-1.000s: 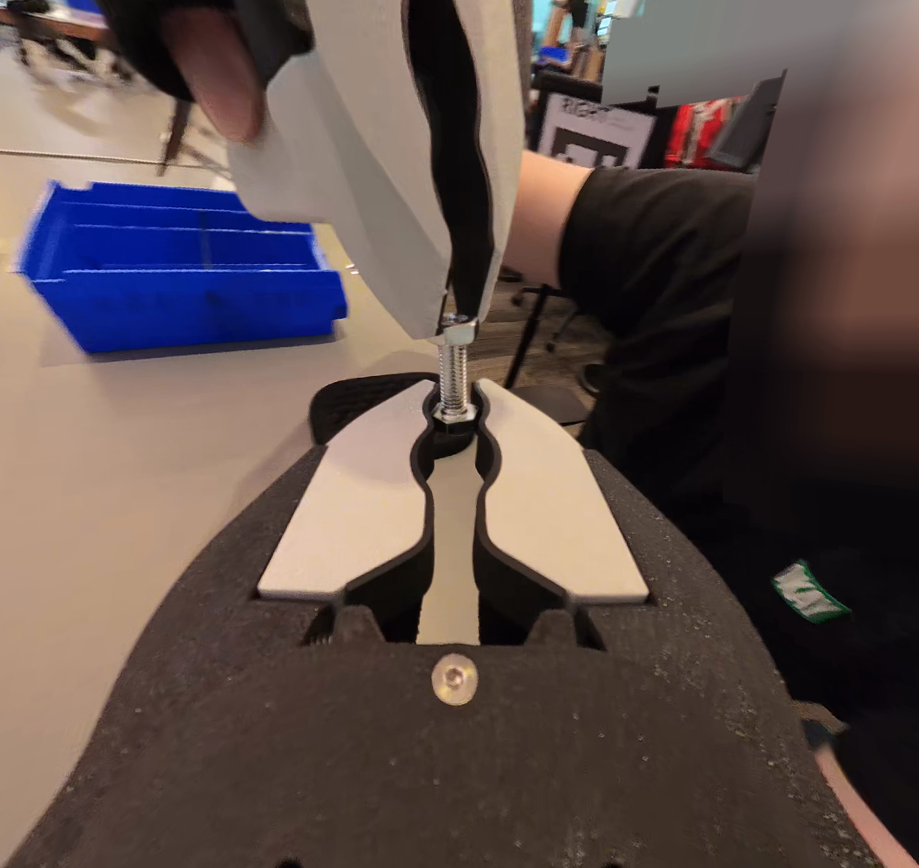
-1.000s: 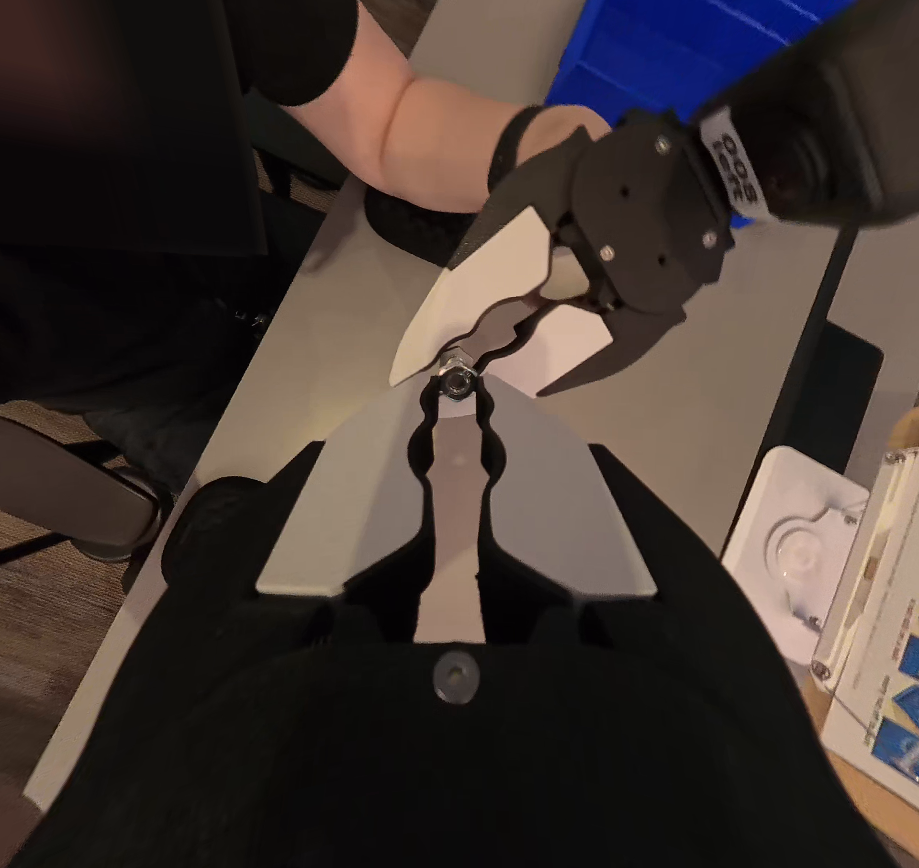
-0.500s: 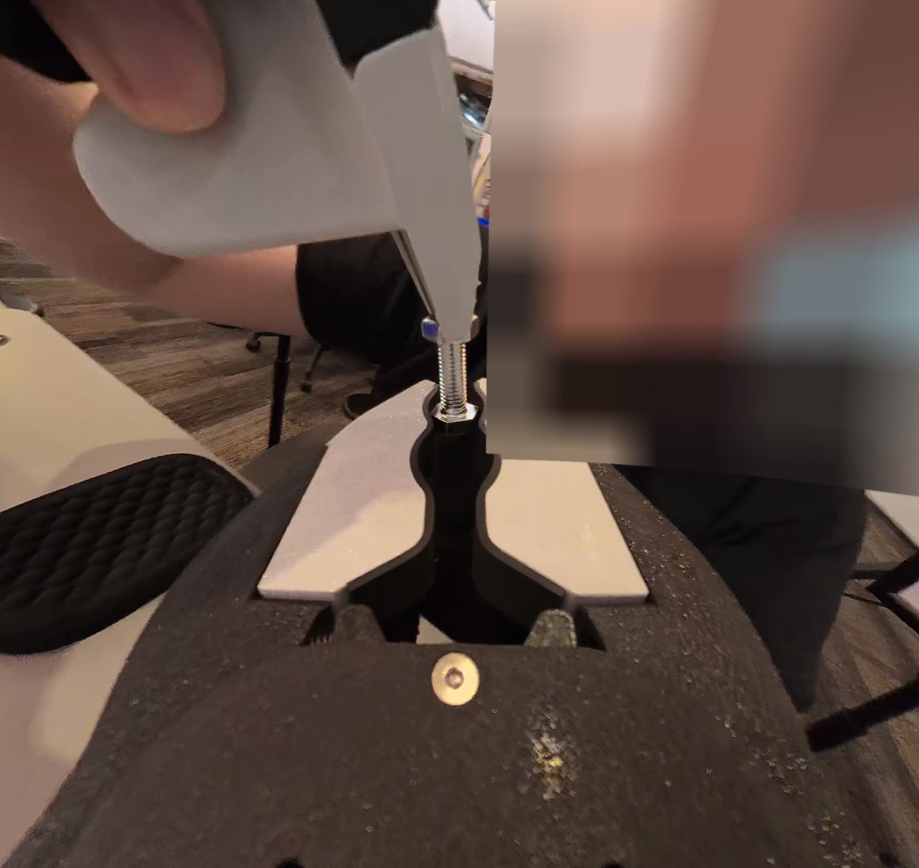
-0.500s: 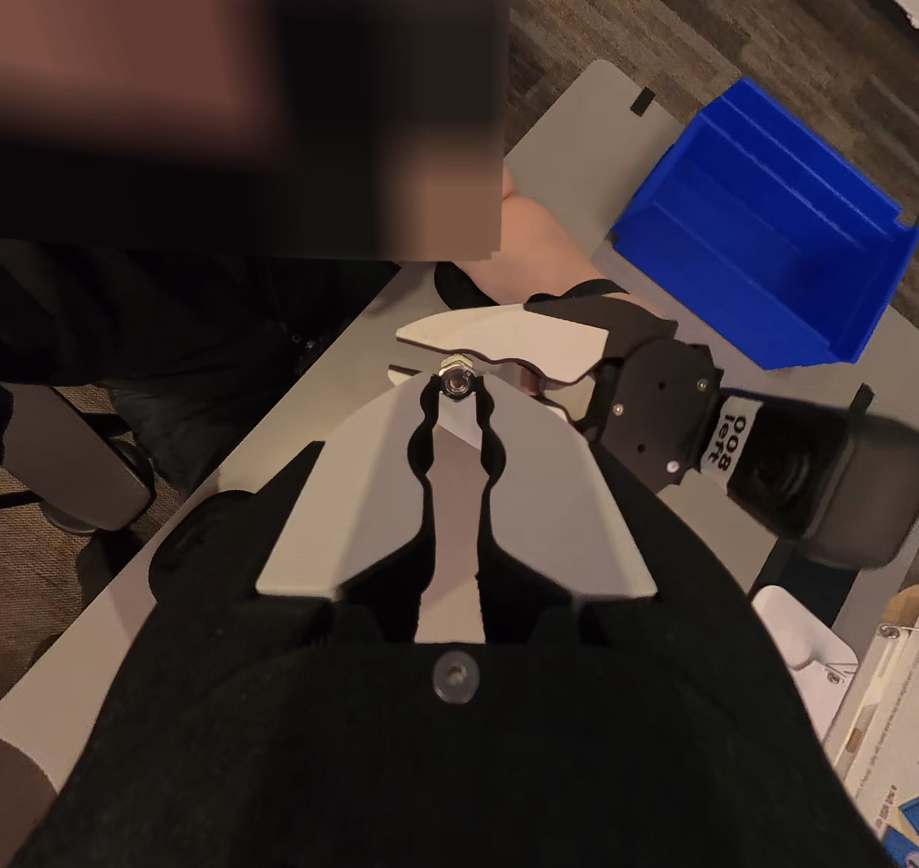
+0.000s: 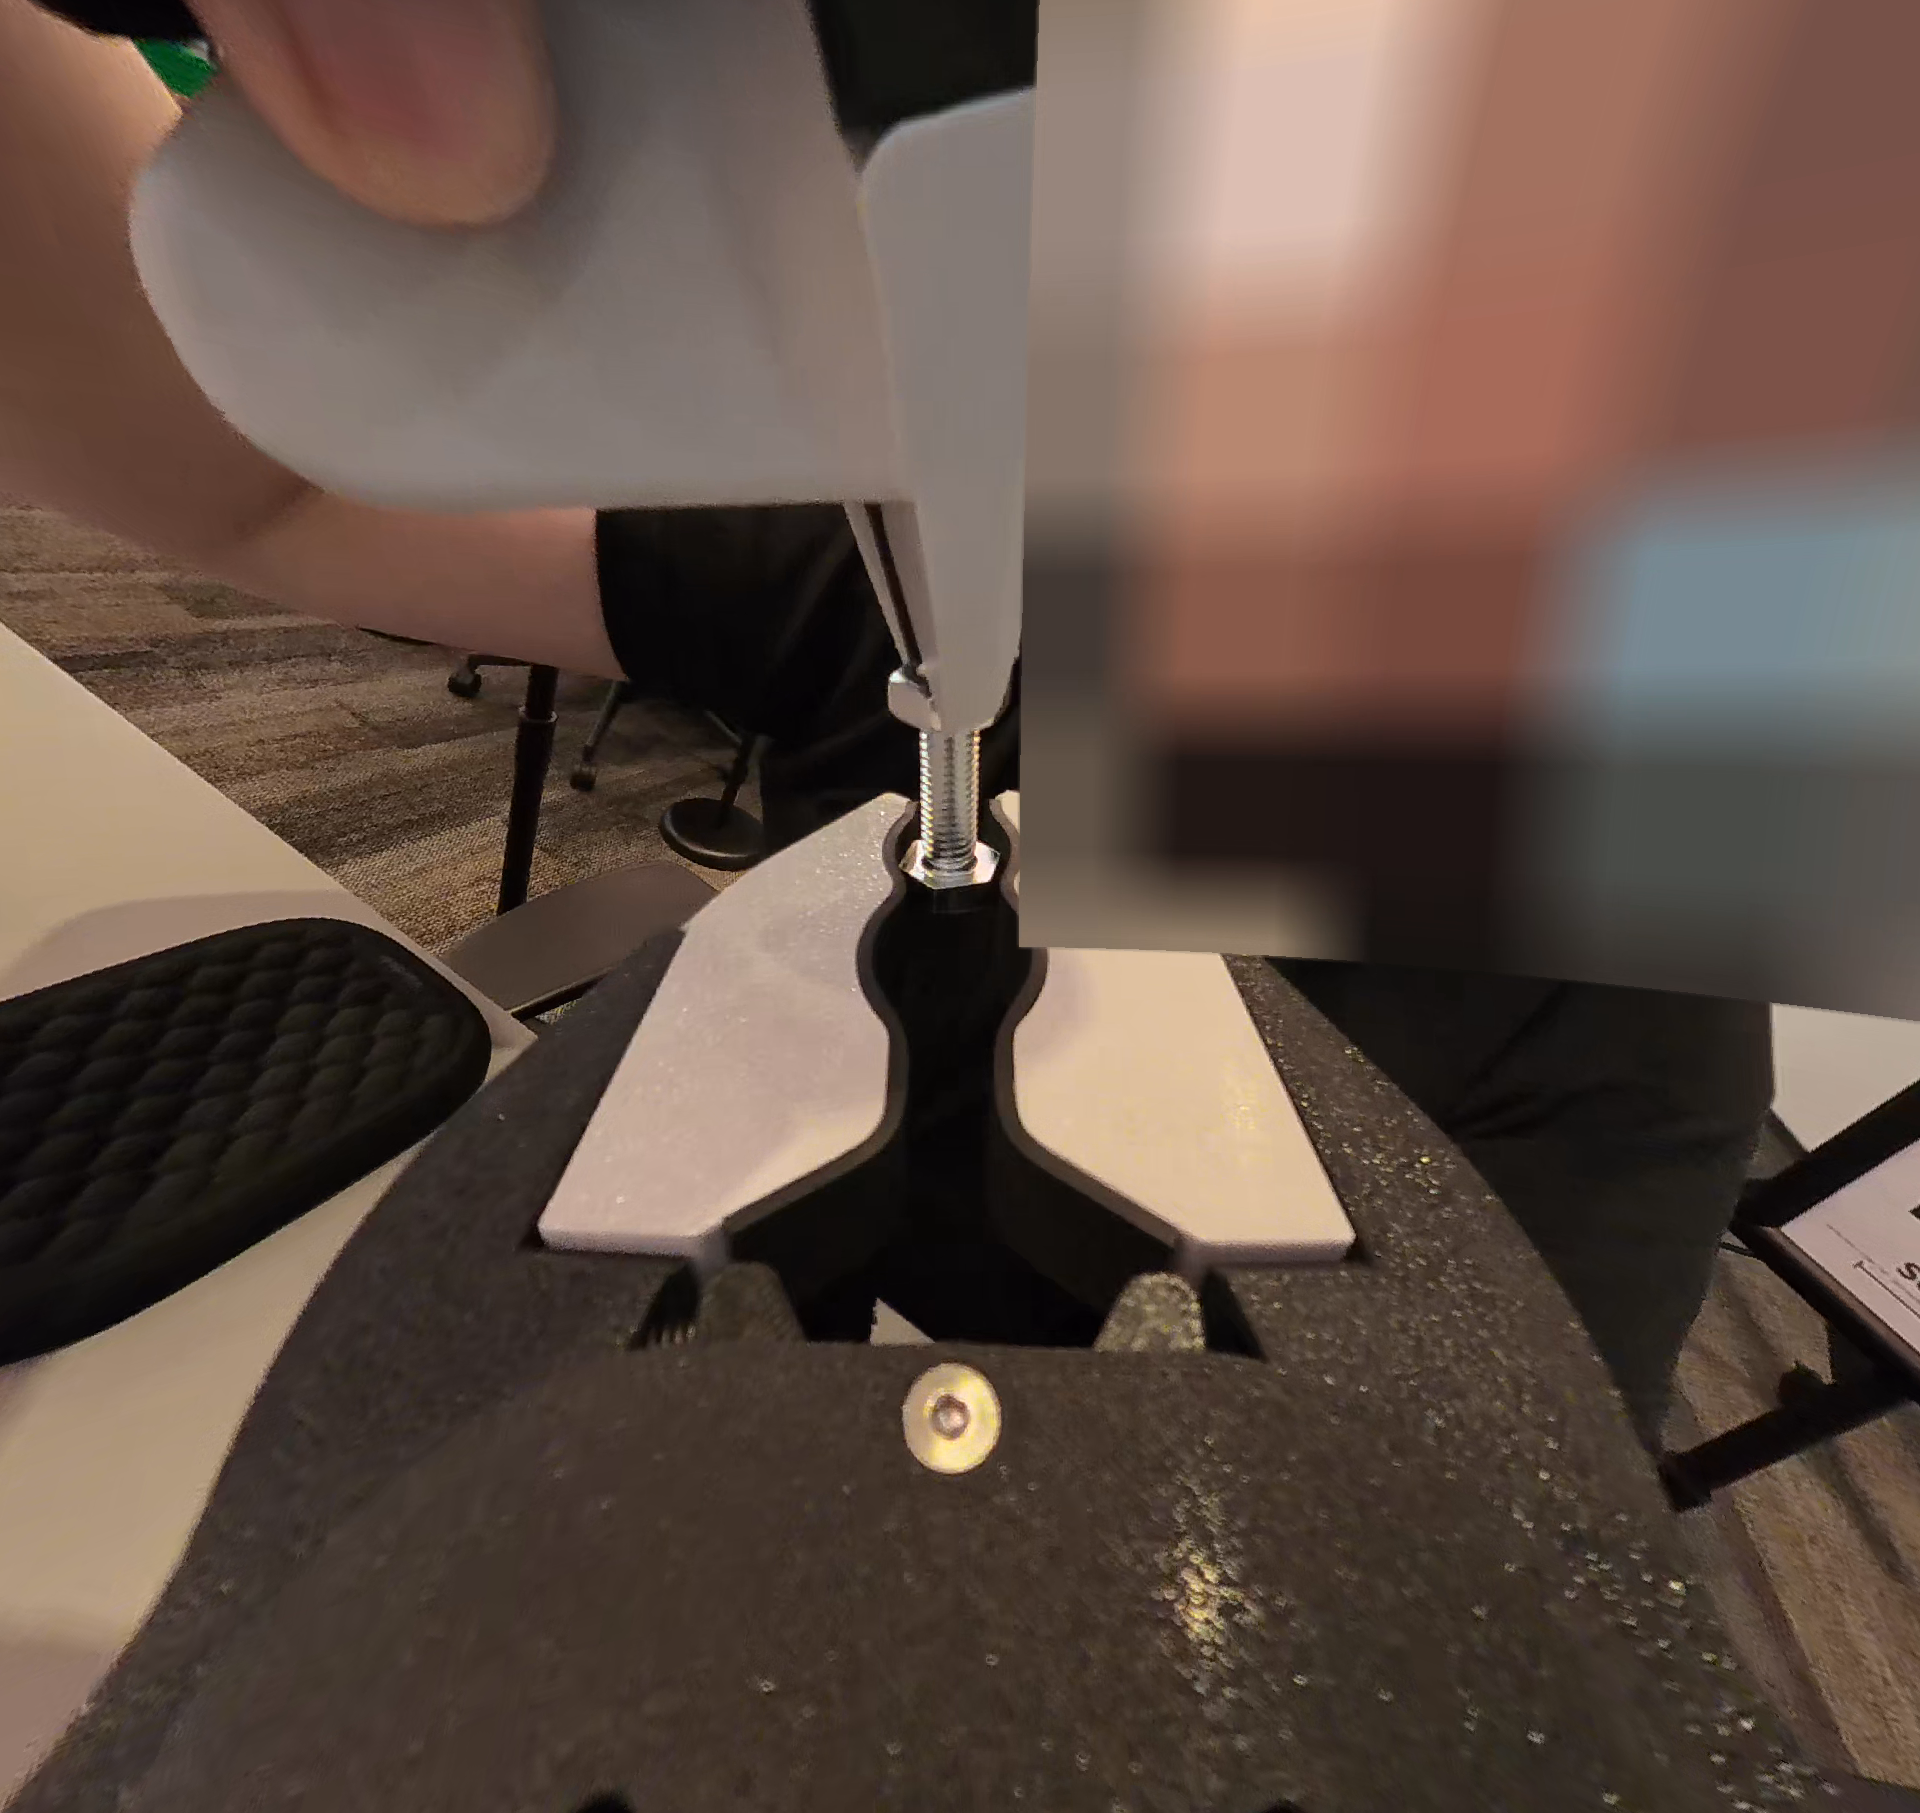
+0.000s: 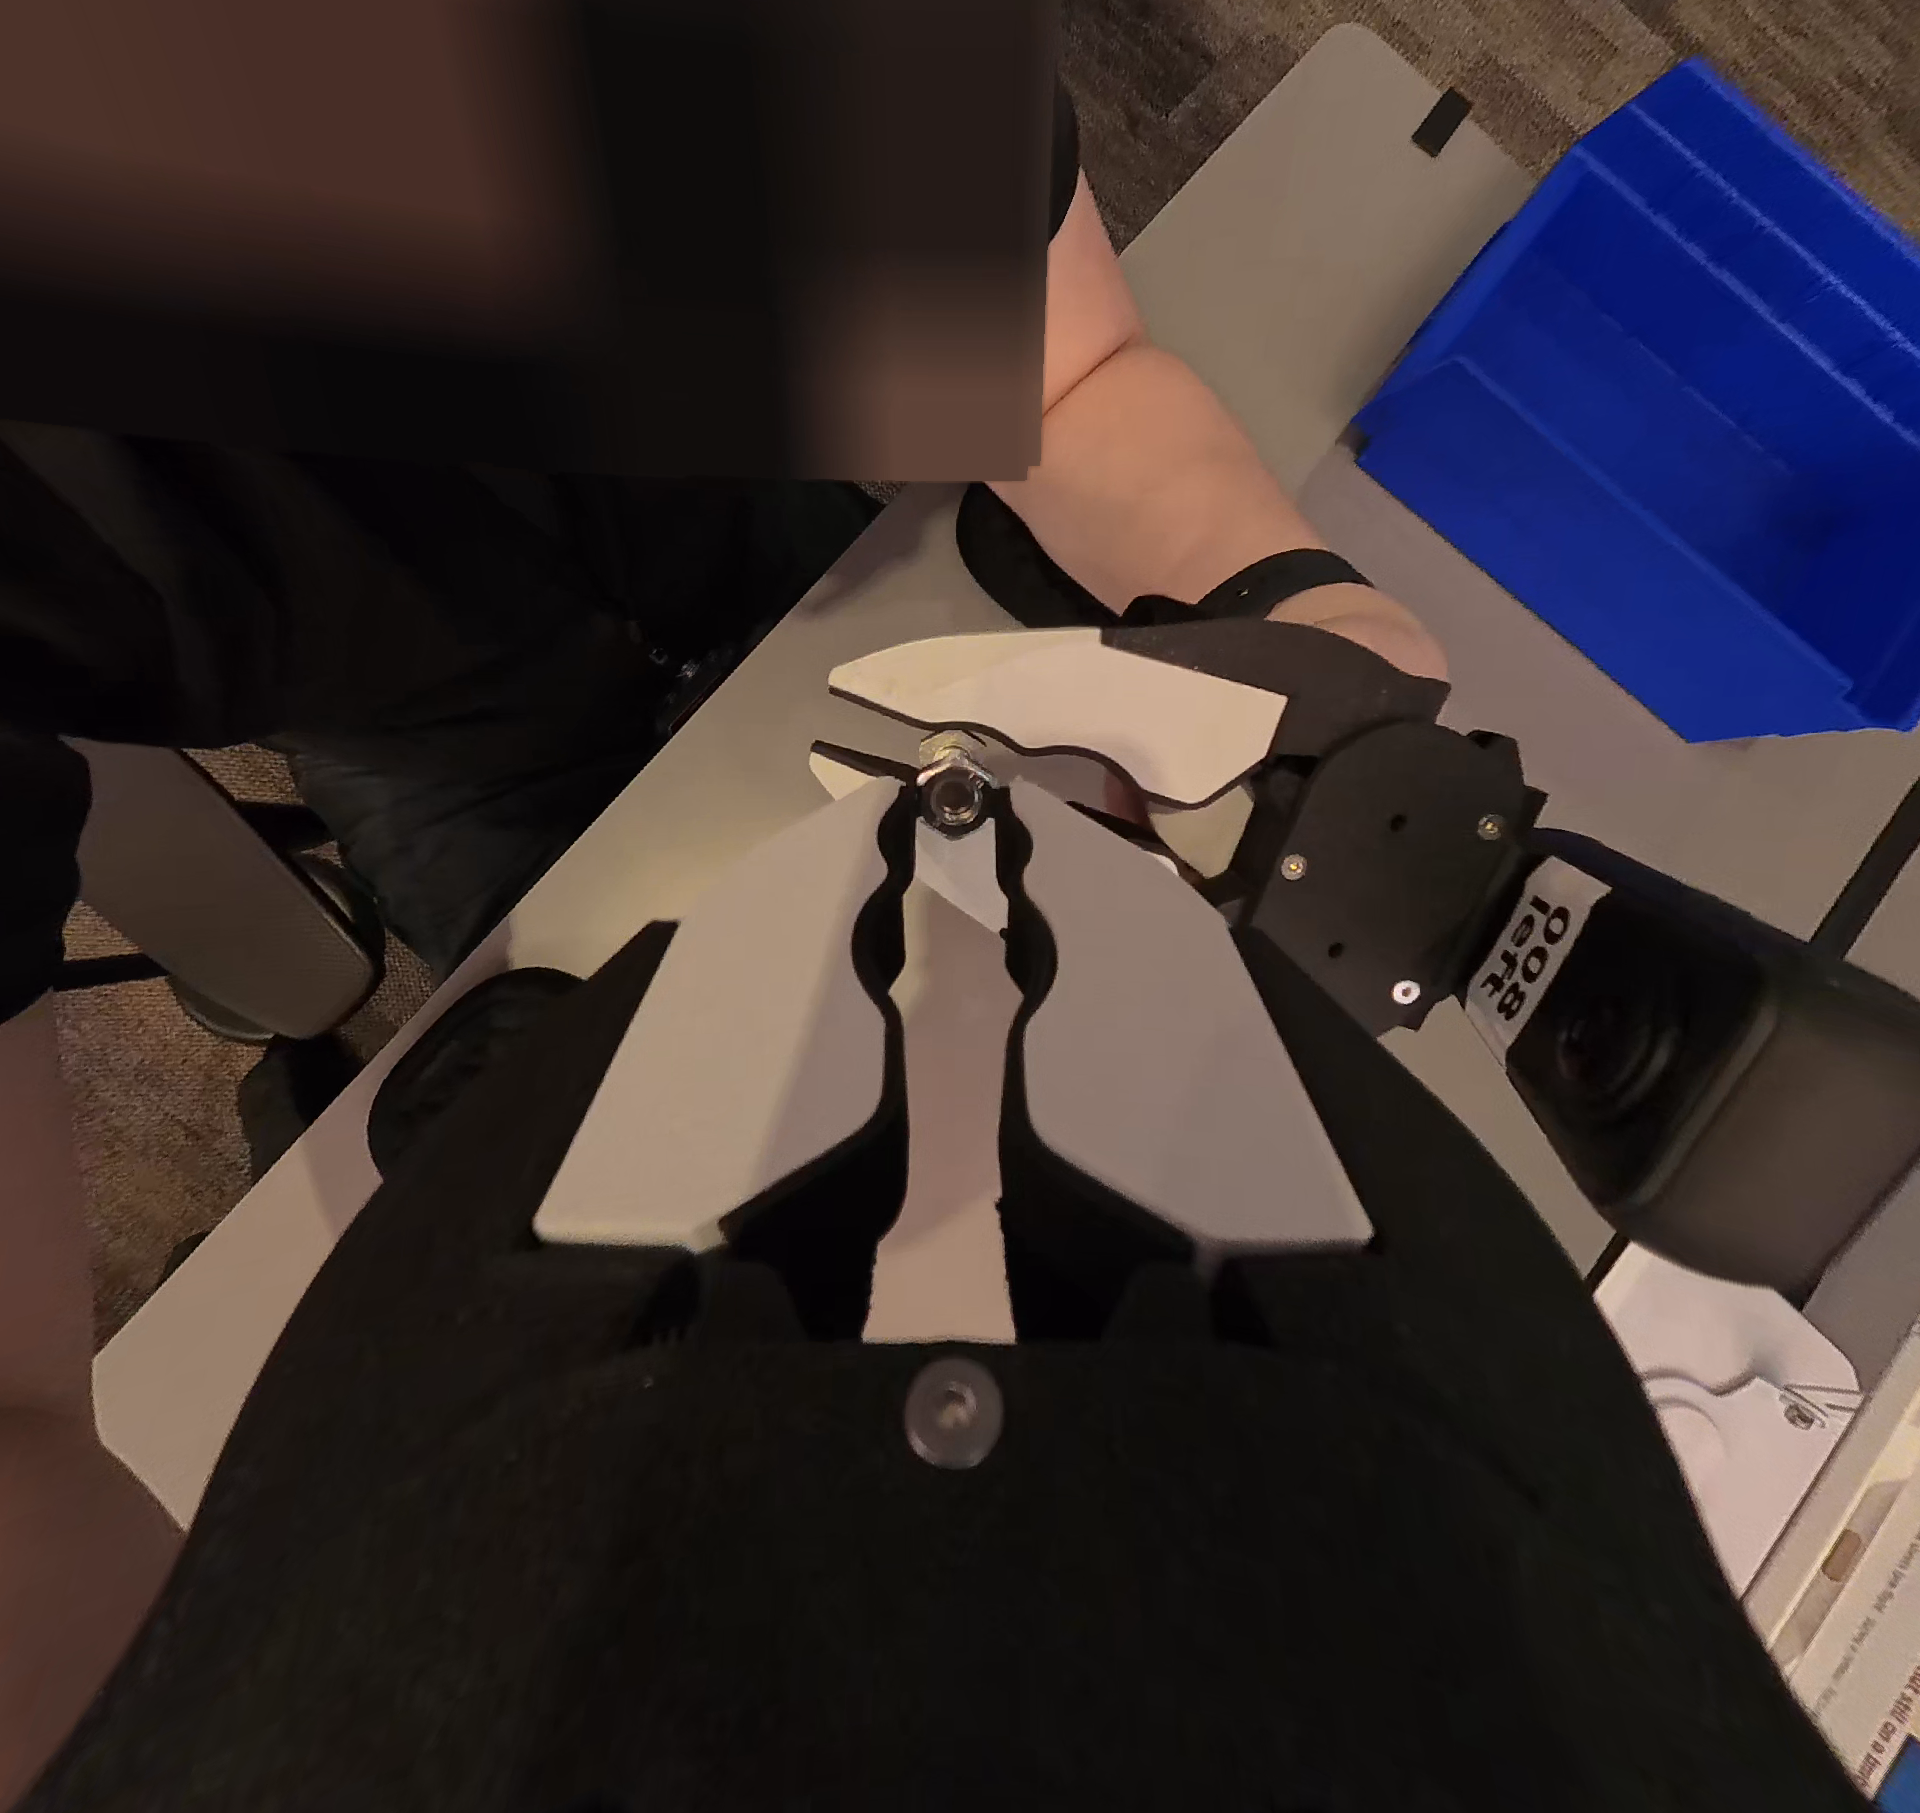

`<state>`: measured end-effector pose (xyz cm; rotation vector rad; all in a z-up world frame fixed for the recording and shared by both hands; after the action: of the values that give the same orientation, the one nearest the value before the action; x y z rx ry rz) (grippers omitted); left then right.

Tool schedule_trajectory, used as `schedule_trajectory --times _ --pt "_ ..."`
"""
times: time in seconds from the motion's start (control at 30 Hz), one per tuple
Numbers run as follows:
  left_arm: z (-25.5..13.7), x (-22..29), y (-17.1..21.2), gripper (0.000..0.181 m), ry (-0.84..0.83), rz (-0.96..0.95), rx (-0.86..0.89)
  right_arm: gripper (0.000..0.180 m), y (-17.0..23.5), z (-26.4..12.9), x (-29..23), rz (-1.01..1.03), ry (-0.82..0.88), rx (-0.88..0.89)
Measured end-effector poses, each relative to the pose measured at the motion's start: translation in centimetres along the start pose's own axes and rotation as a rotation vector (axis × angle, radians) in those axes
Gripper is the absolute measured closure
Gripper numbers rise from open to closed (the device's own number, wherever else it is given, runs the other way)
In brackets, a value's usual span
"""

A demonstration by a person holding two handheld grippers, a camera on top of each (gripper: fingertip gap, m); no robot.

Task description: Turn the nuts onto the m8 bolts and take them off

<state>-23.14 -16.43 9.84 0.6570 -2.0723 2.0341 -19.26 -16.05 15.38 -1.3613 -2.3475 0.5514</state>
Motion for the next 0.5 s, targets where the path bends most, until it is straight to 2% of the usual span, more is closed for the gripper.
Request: schedule_trajectory --times 0.2,0.4,0.5 --pt "-0.1 -0.2 -0.1 0.169 -0.018 0.004 0.007 0.164 0.2 0.0 0.1 0.009 0.014 -0.008" --pt "-0.6 -0.5 -0.6 0.169 -0.078 0.029 0.037 0.152 0.6 -0.4 0.9 0.041 0.064 0.007" --pt "-1.8 -0.5 -1.3 0.169 -0.168 0.062 0.086 0.143 1.0 -1.6 1.5 0.073 0.132 0.045"
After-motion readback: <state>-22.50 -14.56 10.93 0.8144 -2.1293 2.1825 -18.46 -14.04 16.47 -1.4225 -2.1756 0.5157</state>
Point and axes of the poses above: each gripper's, where its closed fingertips meet, z out along the fingers, y out of its underside, x = y × z across the jaws, the point moved 4 cm from there along -z, back along the fingers, and after that the axes turned 7 degrees about -x, right-handed, at the moved point
